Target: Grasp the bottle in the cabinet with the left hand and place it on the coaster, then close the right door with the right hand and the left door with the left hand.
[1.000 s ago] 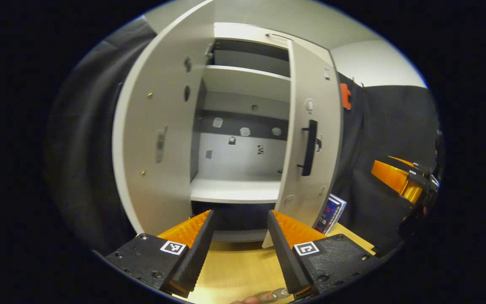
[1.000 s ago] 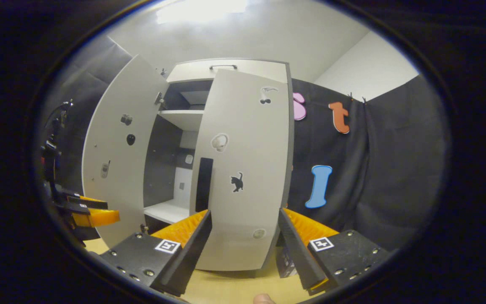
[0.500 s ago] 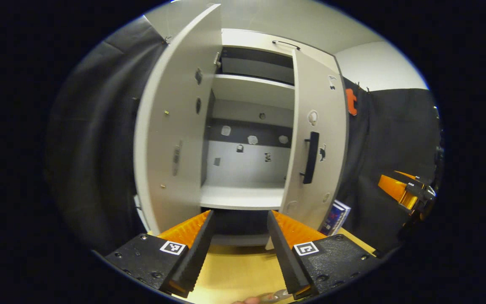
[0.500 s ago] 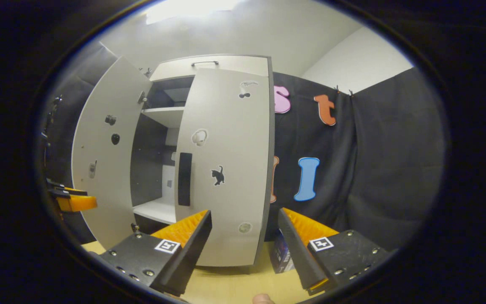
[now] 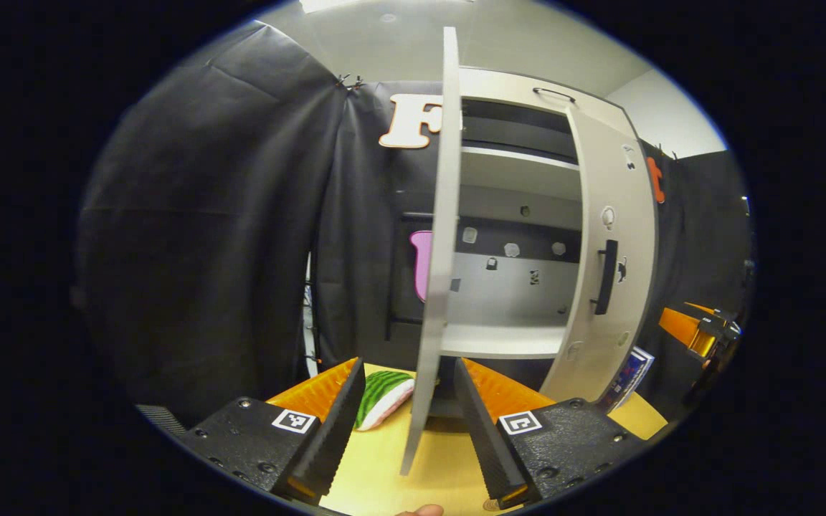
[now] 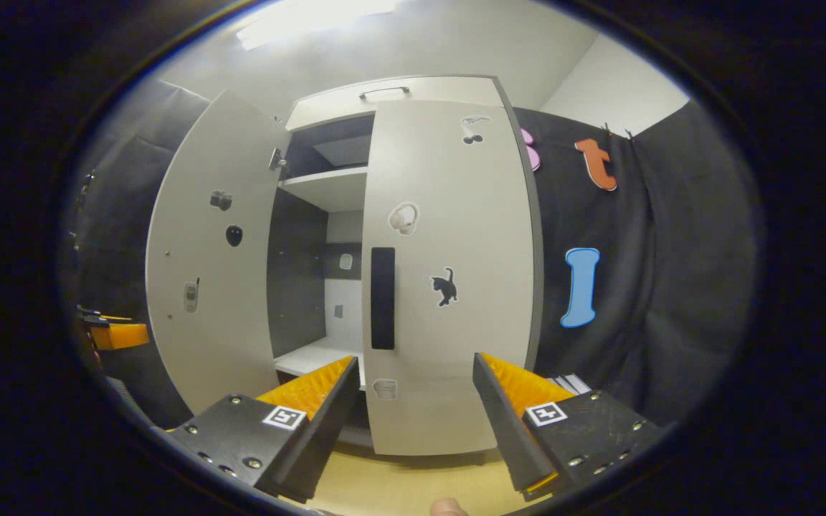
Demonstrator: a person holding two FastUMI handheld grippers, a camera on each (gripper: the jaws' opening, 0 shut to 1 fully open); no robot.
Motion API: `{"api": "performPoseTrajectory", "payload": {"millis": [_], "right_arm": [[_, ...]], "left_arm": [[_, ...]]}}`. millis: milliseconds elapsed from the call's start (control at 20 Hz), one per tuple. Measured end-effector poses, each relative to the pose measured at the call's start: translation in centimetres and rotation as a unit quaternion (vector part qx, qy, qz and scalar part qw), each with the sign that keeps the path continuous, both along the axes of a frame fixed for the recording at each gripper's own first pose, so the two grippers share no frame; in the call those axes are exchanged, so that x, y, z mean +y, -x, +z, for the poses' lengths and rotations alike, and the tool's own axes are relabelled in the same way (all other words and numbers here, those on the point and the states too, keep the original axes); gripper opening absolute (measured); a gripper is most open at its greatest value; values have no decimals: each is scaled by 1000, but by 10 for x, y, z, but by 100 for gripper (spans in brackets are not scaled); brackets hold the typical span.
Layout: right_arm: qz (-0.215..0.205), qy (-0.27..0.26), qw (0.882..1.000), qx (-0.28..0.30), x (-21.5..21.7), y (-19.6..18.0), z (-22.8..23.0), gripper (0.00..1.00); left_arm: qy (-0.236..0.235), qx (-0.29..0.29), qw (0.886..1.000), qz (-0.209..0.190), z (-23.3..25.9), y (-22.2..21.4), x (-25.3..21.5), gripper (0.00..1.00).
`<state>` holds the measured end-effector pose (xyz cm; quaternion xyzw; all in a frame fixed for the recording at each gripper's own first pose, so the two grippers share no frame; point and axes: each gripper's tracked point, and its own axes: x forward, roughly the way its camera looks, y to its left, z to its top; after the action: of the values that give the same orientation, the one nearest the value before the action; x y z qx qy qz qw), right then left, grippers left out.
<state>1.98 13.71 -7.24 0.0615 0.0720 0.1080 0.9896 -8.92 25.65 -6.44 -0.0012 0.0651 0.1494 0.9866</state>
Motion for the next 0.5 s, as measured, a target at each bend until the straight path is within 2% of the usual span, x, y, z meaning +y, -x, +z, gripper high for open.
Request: {"api": "performPoseTrajectory", "payload": {"millis": [150,350,500], "right_arm": [[-4,4,1000,3,2,1,-3,96],[-18,11,1000,10,-9,1,-6,96],[-24,6,1000,9,-16,1,-2,96]], "left_arm": [[-1,9,1000,15,-6,-2,19,78],[-8,25,1000,13,-17,-9,25,78],[14,26,999,-18,-17,-14,13,78]]}}
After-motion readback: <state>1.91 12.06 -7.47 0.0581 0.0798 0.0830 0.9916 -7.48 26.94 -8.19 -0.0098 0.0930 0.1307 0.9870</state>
